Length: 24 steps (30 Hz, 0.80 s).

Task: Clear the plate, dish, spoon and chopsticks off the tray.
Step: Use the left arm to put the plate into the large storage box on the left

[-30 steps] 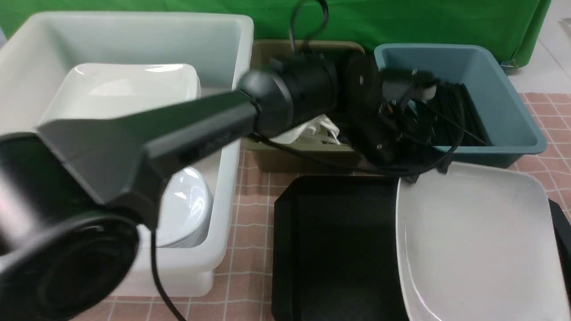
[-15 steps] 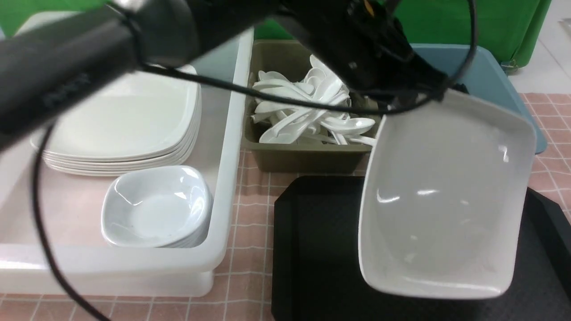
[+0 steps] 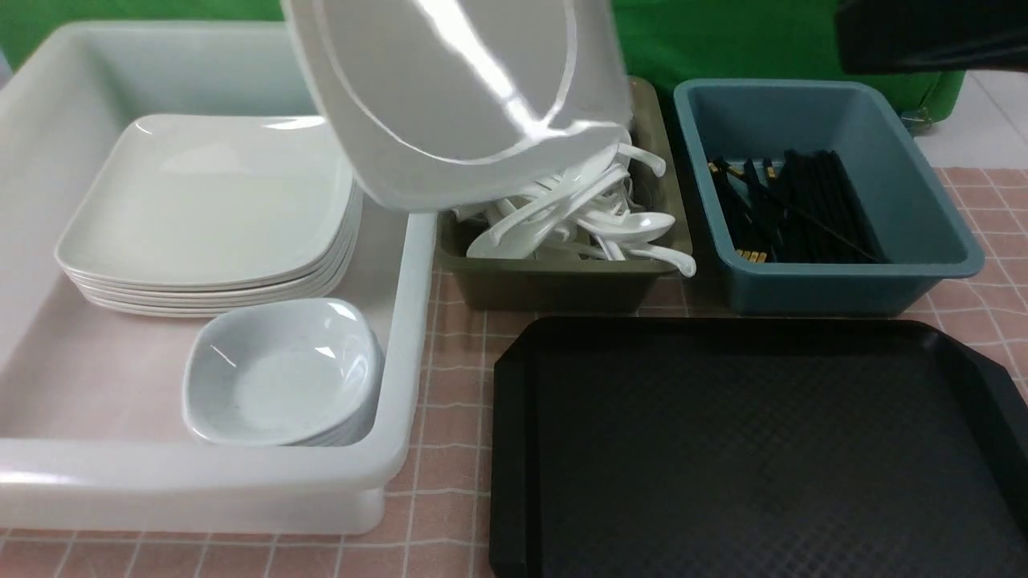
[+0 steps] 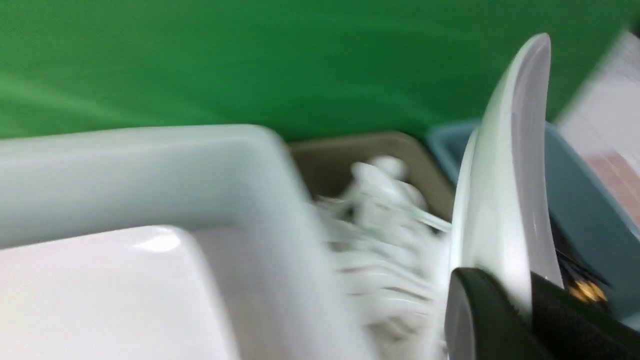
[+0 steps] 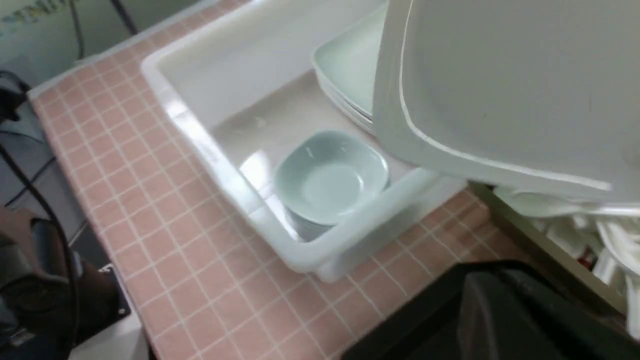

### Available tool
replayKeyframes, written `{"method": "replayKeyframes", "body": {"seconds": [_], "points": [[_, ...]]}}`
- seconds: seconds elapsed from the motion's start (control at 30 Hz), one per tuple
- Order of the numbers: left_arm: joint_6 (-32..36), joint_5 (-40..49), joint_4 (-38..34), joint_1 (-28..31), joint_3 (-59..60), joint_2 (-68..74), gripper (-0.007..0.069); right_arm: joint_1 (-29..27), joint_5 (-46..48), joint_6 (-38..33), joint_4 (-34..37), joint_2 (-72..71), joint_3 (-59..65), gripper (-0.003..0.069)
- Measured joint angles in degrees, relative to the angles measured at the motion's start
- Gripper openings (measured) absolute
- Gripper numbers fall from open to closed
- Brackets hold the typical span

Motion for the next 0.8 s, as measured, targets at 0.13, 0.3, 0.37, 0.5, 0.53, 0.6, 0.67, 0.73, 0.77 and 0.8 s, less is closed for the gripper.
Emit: {"method": "replayKeyframes", "body": {"seconds": [0.13, 0.3, 0.37, 0.5, 0.53, 0.6, 0.67, 0.73, 0.77, 0.8], "points": [[2.0, -0.3, -5.6, 12.0, 2.3, 0.0, 0.0018, 6.6, 0.7, 2.1, -3.4, 6.1, -4.8, 0.0030], [4.8, -10.9, -14.4, 25.3, 14.5, -0.1, 0.0018, 13.3, 0.7, 7.8, -11.6, 15.0, -10.4, 0.0030], [5.2, -13.1, -15.6, 26.2, 17.1, -0.1, 0.0018, 13.8, 0.8, 8.5, -12.0, 16.2, -11.1, 0.0030], [9.3, -24.7, -23.8, 27.5, 30.7, 0.1, 0.0020, 14.6, 1.2, 9.6, -12.5, 19.3, -12.0, 0.0030], [13.0, -29.2, -29.6, 27.1, 35.3, 0.3, 0.0022, 14.6, 1.5, 9.7, -12.7, 19.8, -12.0, 0.0030], [16.5, -32.2, -34.7, 26.3, 38.7, 0.7, 0.0022, 14.6, 1.7, 9.8, -12.9, 20.0, -12.0, 0.0030], [20.4, -34.5, -39.2, 25.1, 41.0, 1.7, 0.0022, 14.6, 1.8, 9.8, -13.0, 20.0, -12.2, 0.0030], [22.4, -35.3, -40.9, 24.0, 41.6, 2.8, 0.0022, 14.6, 1.8, 9.8, -13.0, 20.0, -12.3, 0.0030], [22.9, -35.6, -41.6, 23.6, 41.7, 3.7, 0.0022, 14.6, 1.7, 9.8, -13.0, 20.0, -12.4, 0.0030], [23.0, -35.9, -42.1, 23.2, 41.7, 4.7, 0.0022, 14.6, 1.6, 9.8, -13.0, 20.0, -12.4, 0.0030]]}}
